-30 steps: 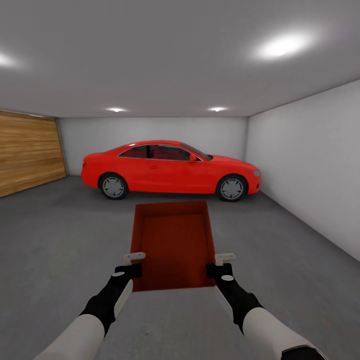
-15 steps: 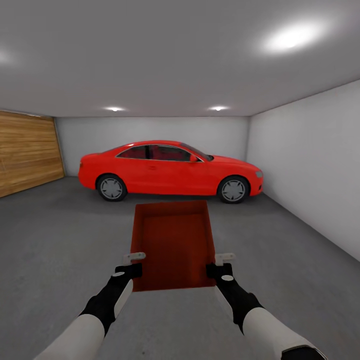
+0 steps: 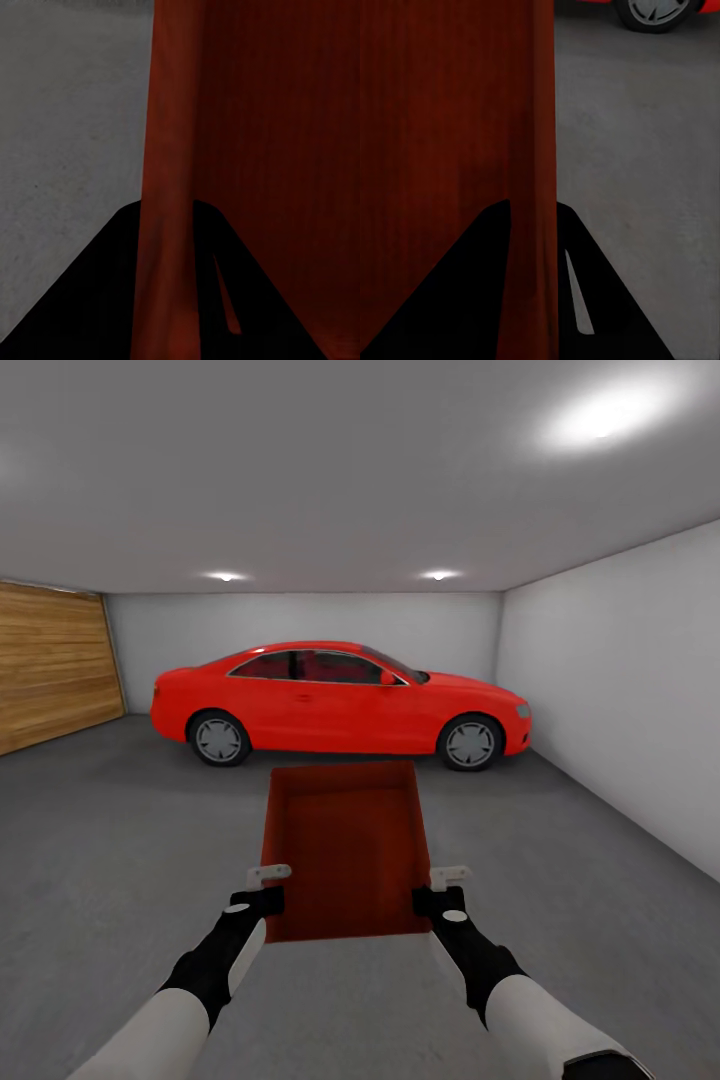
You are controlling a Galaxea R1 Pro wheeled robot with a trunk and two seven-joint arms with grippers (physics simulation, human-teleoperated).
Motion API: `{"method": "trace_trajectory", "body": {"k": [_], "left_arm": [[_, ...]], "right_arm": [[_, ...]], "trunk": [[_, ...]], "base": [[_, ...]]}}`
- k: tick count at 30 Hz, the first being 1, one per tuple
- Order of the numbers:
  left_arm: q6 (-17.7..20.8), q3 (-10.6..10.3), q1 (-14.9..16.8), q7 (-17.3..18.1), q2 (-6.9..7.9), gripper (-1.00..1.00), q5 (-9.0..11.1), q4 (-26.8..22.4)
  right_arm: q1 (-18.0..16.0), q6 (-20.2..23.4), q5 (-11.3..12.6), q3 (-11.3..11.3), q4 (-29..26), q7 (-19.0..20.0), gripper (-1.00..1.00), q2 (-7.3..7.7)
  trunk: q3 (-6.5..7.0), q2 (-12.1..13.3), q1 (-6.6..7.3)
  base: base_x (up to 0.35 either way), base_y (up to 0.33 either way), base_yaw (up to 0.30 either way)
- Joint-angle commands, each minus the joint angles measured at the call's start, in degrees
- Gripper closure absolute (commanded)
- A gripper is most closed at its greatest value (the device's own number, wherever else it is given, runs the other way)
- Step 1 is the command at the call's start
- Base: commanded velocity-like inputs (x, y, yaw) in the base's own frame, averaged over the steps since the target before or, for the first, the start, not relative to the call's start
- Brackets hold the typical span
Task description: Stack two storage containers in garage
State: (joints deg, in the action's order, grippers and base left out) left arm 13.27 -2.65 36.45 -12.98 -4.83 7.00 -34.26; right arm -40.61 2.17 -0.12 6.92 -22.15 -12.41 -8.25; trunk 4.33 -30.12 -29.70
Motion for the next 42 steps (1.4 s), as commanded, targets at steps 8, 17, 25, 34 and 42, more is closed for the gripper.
{"method": "trace_trajectory", "body": {"k": [8,17,25,34,42], "left_arm": [[-0.26,0.74,0.02,-0.55,0.08,1.0,-0.41,-1.61],[-0.26,0.74,0.02,-0.55,0.08,1.0,-0.41,-1.61],[-0.26,0.74,0.02,-0.55,0.08,1.0,-0.41,-1.6],[-0.26,0.75,0.02,-0.55,0.08,1.0,-0.41,-1.6],[-0.26,0.73,0.02,-0.55,0.08,1.0,-0.41,-1.6]], "right_arm": [[0.01,0.63,0.12,-0.59,0.09,-0.63,1.0,0.34],[0.01,0.64,0.12,-0.59,0.09,-0.67,1.0,0.34],[0.01,0.64,0.12,-0.59,0.09,-0.67,1.0,0.34],[0.01,0.64,0.12,-0.59,0.09,-0.68,1.0,0.34],[0.01,0.64,0.12,-0.59,0.09,-0.66,1.0,0.34]], "trunk": [[-0.02,-0.03,-0.05],[-0.02,-0.03,-0.05],[-0.02,-0.03,-0.05],[-0.02,-0.03,-0.05],[-0.02,-0.03,-0.05]], "base": [[0.321,0.0,-0.2],[0.321,0.0,-0.285],[0.321,0.0,-0.286],[0.321,0.0,-0.286],[0.321,0.0,-0.286]]}}
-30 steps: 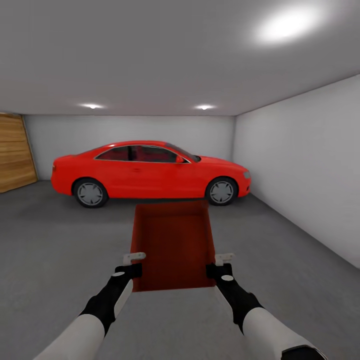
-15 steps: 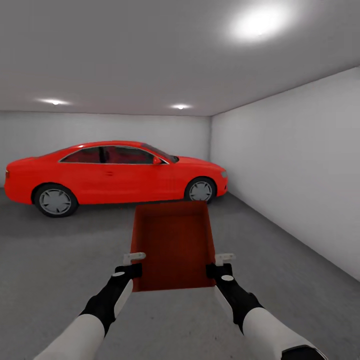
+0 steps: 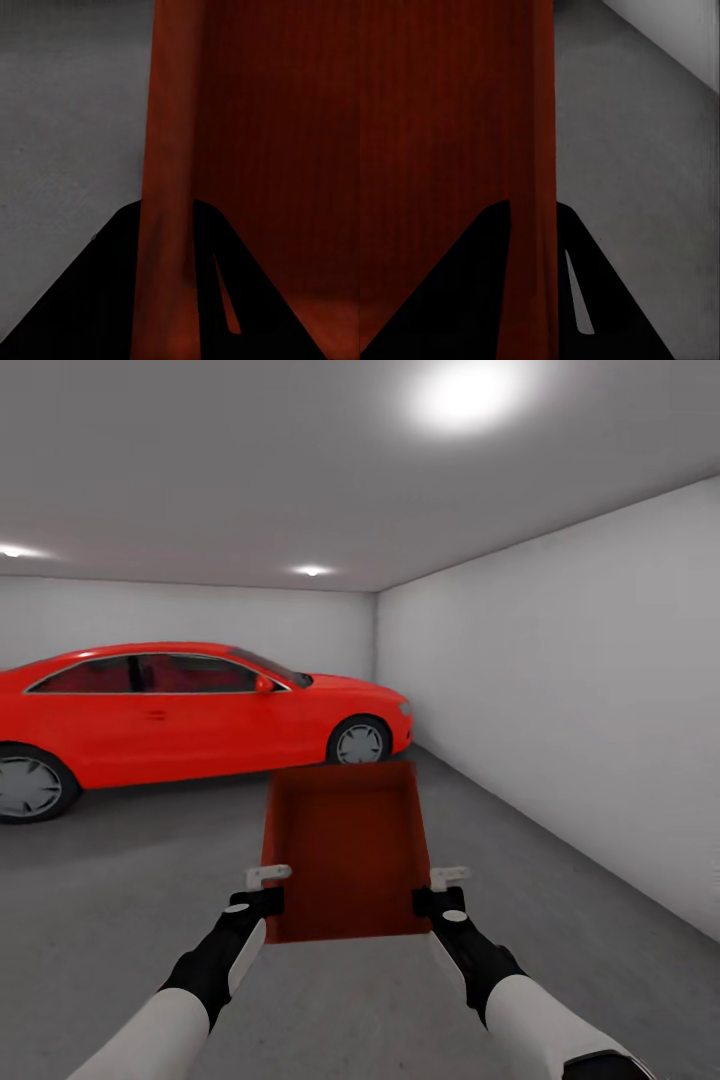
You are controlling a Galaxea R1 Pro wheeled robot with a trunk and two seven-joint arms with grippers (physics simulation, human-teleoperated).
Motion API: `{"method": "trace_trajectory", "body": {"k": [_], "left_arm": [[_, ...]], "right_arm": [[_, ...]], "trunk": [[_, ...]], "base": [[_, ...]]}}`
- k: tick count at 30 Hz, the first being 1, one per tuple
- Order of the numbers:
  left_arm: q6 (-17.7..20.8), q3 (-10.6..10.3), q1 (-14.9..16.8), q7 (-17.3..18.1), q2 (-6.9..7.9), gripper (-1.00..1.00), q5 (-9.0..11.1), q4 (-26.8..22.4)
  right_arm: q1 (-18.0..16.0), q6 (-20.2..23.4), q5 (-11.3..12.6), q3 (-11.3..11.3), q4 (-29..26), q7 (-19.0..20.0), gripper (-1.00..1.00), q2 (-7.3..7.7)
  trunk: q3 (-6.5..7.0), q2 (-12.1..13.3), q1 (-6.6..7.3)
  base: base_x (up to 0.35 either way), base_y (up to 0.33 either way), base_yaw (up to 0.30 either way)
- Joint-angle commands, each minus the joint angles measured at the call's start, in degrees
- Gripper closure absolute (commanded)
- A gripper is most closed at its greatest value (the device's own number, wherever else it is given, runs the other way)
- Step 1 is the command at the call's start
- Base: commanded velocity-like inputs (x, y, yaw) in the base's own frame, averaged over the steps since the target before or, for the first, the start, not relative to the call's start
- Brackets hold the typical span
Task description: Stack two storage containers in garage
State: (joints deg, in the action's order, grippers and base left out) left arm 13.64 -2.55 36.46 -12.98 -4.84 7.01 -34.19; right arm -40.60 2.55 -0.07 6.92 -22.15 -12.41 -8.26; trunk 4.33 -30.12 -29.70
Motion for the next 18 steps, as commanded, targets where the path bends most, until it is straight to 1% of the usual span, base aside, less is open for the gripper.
{"method": "trace_trajectory", "body": {"k": [1,18], "left_arm": [[-0.63,0.64,0.01,-0.56,0.09,1.0,-0.42,-1.67],[-0.63,0.67,0.01,-0.56,0.09,1.0,-0.42,-1.67]], "right_arm": [[0.0,0.26,0.07,-0.6,0.09,-0.67,1.0,0.35],[0.0,0.26,0.07,-0.6,0.09,-0.67,1.0,0.36]], "trunk": [[-0.02,-0.03,-0.05],[-0.02,-0.03,-0.05]], "base": [[0.322,0.0,-0.286],[0.321,0.0,-0.286]]}}
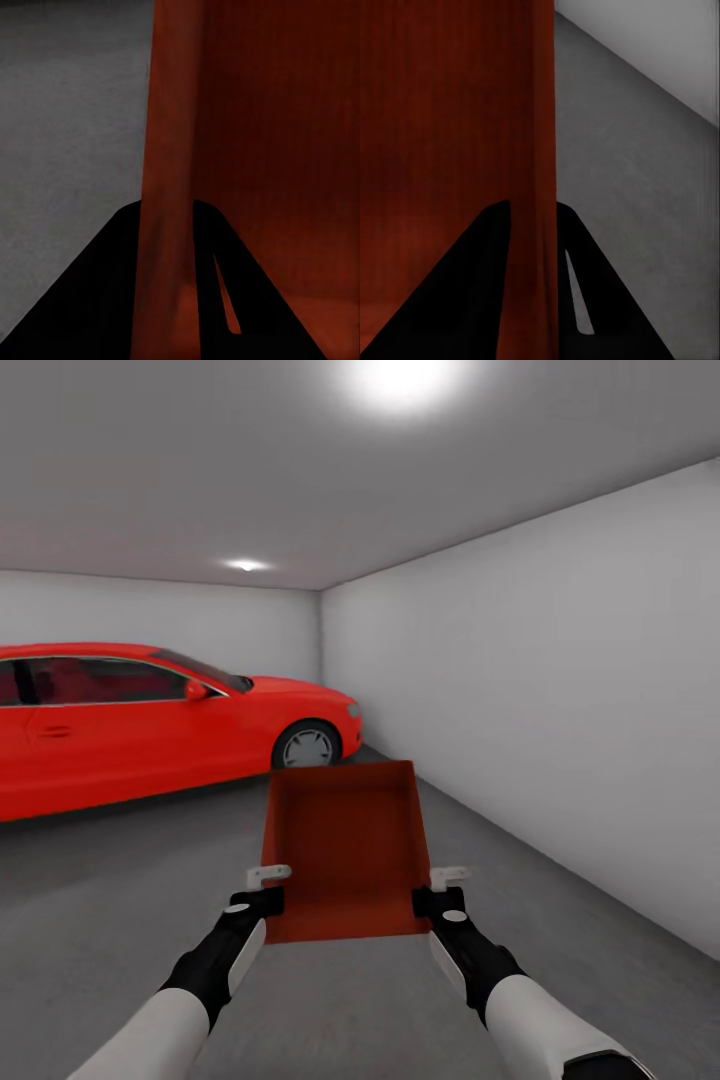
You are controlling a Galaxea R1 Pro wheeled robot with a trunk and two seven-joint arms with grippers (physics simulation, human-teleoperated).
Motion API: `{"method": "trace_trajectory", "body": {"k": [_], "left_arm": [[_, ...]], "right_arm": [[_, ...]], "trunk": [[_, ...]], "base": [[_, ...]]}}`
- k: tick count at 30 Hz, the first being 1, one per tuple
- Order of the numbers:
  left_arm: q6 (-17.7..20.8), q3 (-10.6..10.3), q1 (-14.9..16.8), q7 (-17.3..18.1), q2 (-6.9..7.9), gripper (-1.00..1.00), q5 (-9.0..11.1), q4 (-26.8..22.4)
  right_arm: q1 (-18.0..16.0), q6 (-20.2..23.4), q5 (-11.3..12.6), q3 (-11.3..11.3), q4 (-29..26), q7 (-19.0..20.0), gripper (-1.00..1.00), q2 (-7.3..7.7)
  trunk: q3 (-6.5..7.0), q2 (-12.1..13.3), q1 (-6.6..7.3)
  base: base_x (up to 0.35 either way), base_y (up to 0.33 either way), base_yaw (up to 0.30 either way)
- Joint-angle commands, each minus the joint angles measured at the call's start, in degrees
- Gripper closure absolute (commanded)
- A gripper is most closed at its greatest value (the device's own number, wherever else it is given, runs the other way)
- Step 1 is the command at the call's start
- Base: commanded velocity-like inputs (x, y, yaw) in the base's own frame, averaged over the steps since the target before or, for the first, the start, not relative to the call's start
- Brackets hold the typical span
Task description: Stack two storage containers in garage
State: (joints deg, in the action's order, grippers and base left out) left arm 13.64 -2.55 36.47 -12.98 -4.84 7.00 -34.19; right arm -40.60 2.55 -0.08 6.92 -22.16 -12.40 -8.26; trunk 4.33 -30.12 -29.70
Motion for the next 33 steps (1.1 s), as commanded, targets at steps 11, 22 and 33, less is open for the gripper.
{"method": "trace_trajectory", "body": {"k": [11,22,33], "left_arm": [[-0.63,0.7,0.01,-0.55,0.09,1.0,-0.41,-1.58],[-0.63,0.61,0.01,-0.48,0.09,1.0,-0.41,-1.18],[-0.63,0.61,0.01,-0.51,0.09,1.0,-0.41,-1.14]], "right_arm": [[0.0,0.2,0.08,-0.59,0.1,-0.69,1.0,0.39],[0.0,0.18,0.08,-0.6,0.1,-0.69,1.0,0.44],[0.0,0.1,0.08,-0.6,0.1,-0.68,1.0,0.44]], "trunk": [[-0.02,-0.03,-0.05],[-0.02,-0.03,-0.05],[-0.02,-0.03,-0.05]], "base": [[0.322,0.0,-0.286],[0.322,0.053,-0.076],[0.321,0.097,0.0]]}}
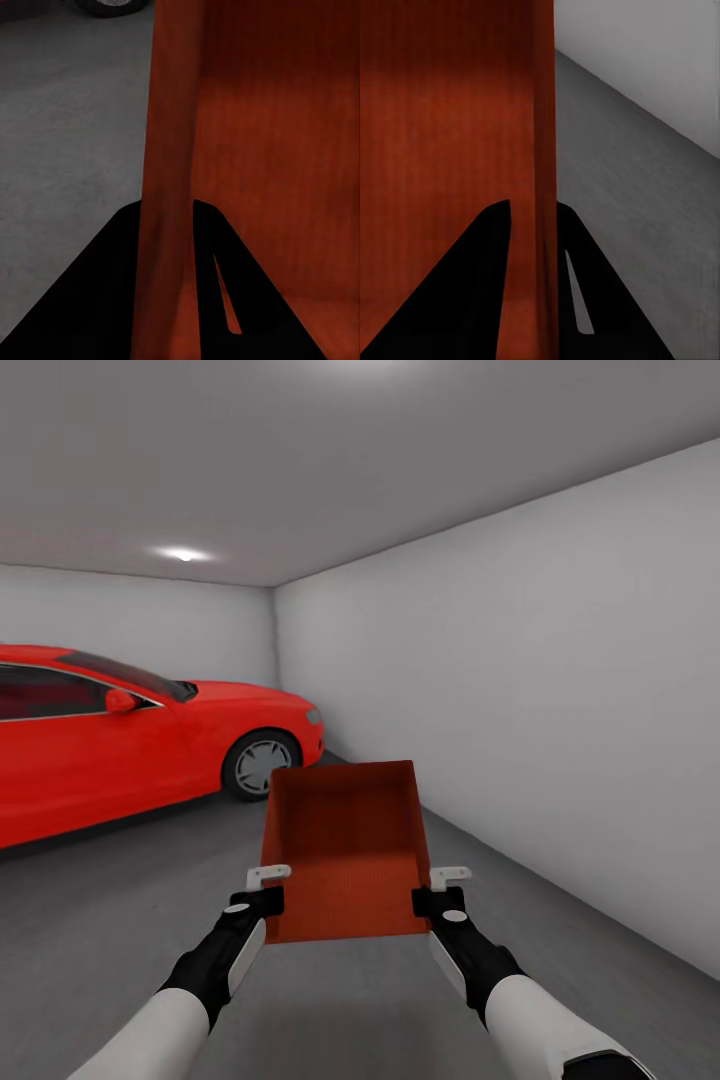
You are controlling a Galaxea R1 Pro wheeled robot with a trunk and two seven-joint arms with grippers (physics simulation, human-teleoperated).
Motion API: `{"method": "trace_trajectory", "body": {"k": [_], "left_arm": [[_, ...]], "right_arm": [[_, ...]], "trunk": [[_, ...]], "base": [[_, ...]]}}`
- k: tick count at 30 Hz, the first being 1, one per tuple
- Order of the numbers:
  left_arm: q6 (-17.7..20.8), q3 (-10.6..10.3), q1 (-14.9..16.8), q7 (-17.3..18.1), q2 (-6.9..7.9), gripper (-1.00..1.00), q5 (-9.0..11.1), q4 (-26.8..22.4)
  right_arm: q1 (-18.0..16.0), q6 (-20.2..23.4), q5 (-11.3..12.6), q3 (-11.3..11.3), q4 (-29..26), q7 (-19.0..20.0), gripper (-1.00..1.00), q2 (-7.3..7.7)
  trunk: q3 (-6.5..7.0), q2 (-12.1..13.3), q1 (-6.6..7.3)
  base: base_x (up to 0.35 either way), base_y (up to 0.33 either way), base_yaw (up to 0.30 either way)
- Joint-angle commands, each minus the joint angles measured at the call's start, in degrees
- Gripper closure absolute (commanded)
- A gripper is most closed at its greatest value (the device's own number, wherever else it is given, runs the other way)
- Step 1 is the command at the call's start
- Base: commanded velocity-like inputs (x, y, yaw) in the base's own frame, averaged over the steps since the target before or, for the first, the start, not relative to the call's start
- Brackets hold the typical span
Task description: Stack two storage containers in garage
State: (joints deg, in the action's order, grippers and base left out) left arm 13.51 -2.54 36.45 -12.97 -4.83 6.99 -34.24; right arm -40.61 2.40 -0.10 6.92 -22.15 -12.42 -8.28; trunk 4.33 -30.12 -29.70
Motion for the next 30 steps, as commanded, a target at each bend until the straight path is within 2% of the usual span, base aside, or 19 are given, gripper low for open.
{"method": "trace_trajectory", "body": {"k": [1,21,30], "left_arm": [[-0.51,0.6,0.02,-0.51,0.08,1.0,-0.4,-1.09],[-0.49,0.6,0.02,-0.51,0.06,1.0,-0.4,-0.91],[-0.5,0.6,0.02,-0.48,0.08,1.0,-0.39,-0.94]], "right_arm": [[0.01,0.24,0.1,-0.6,0.09,-0.67,1.0,0.46],[0.01,0.23,0.1,-0.68,0.09,-0.68,1.0,0.46],[0.01,0.4,0.1,-0.6,0.09,-0.68,1.0,0.29]], "trunk": [[-0.02,-0.03,-0.05],[-0.02,-0.03,-0.05],[-0.02,-0.03,-0.05]], "base": [[0.321,0.097,0.0],[0.321,0.097,0.0],[0.321,0.098,-0.216]]}}
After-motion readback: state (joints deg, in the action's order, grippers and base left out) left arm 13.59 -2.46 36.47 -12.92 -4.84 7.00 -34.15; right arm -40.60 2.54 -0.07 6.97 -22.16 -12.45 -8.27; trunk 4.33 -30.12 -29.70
